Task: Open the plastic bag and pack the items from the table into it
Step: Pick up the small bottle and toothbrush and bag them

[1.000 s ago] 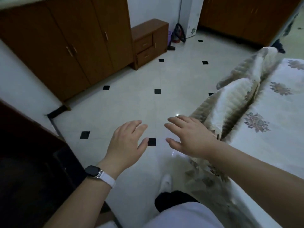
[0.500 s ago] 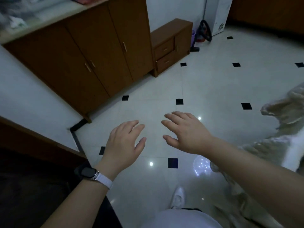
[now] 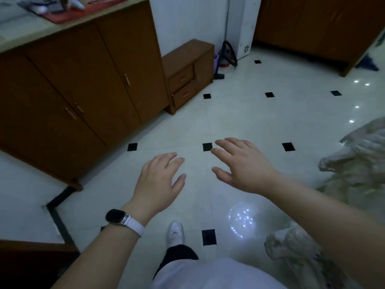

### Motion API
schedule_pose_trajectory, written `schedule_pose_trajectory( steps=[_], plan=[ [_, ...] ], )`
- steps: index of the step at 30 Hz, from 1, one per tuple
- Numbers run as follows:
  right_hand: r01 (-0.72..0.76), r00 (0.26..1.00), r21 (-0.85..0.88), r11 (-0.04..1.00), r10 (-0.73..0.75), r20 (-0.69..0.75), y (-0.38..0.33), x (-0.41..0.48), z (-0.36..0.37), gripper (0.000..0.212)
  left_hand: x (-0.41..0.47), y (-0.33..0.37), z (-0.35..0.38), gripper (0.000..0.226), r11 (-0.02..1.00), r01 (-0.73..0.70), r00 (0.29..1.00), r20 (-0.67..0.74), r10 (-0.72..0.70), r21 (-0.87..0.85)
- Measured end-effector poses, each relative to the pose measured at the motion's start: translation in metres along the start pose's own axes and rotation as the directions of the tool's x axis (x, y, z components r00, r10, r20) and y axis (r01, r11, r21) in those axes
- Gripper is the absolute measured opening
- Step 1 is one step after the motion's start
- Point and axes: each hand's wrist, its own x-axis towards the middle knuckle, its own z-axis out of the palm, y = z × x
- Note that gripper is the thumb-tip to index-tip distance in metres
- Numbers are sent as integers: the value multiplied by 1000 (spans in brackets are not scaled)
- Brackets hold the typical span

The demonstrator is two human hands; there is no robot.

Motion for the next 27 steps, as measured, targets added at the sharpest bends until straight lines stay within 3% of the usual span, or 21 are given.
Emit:
schedule_pose_trajectory(
  steps=[8,14,21,27],
  plan=[
    [-292,956,-126,948,293,-8,69,87,19,49,178,-59,29,45,959,-262,965,-40,259,-108],
    [-458,886,-181,870,464,-8,101,133,23,49,289,-78,48,43,874,-449,893,-51,448,-186],
    [-596,795,-214,774,606,-19,172,130,39,50,384,-42,96,41,764,-588,798,-39,601,-265],
    [-706,701,-190,683,712,-44,270,110,56,51,474,13,132,43,742,-628,760,18,649,-236]
  ],
)
